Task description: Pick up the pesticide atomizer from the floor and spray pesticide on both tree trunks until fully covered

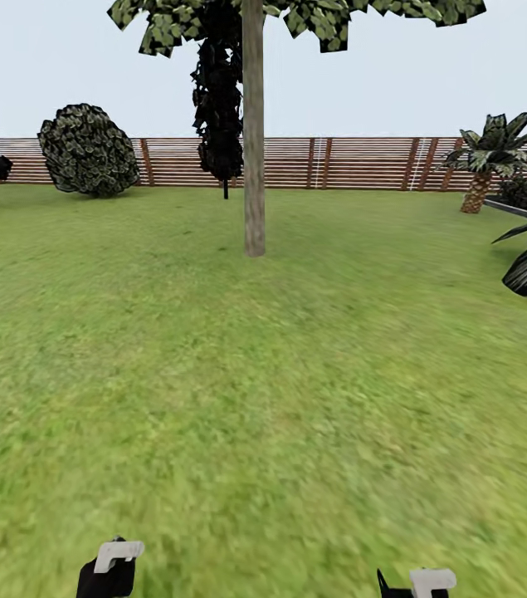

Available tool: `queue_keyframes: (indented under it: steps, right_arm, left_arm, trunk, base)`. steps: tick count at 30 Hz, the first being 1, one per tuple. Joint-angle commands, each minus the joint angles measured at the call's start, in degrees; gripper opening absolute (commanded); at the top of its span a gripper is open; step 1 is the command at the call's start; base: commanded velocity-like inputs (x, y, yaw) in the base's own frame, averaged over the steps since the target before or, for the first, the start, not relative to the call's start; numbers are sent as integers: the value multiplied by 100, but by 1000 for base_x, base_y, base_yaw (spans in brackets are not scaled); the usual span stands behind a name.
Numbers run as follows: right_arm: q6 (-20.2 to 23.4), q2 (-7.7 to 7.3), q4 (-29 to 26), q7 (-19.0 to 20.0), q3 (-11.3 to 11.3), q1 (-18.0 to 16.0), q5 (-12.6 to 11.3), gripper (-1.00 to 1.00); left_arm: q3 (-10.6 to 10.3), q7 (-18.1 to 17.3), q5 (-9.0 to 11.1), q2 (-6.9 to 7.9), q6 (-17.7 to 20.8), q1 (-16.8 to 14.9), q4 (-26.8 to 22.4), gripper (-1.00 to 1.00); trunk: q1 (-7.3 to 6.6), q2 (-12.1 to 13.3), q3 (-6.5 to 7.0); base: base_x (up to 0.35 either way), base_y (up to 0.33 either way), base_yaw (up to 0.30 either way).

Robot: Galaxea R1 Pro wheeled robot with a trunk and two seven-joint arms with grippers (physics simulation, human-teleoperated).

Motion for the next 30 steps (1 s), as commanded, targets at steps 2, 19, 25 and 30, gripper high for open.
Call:
queue_keyframes:
  steps: [2,19,25,30]
  right_arm:
    - [-17,-1,5,-1,1,-3,4,100]
    - [-17,-1,5,-1,1,0,4,100]
    - [-19,-1,5,-1,1,2,4,100]
    - [-19,-1,6,10,1,2,4,100]
  left_arm:
    - [47,-49,-11,-4,-15,-4,4,-100]
    - [47,-49,-11,-4,-14,-4,4,-100]
    - [47,-49,-11,-4,-16,-4,4,-100]
    - [47,-49,-11,-4,-15,-4,4,-100]
  trunk:
    - [3,-2,-5]
    - [3,-2,-5]
    - [3,-2,-5]
    - [3,-2,-5]
  base:
    - [338,0,0]
    - [338,0,0]
    - [338,0,0]
    - [338,0,0]
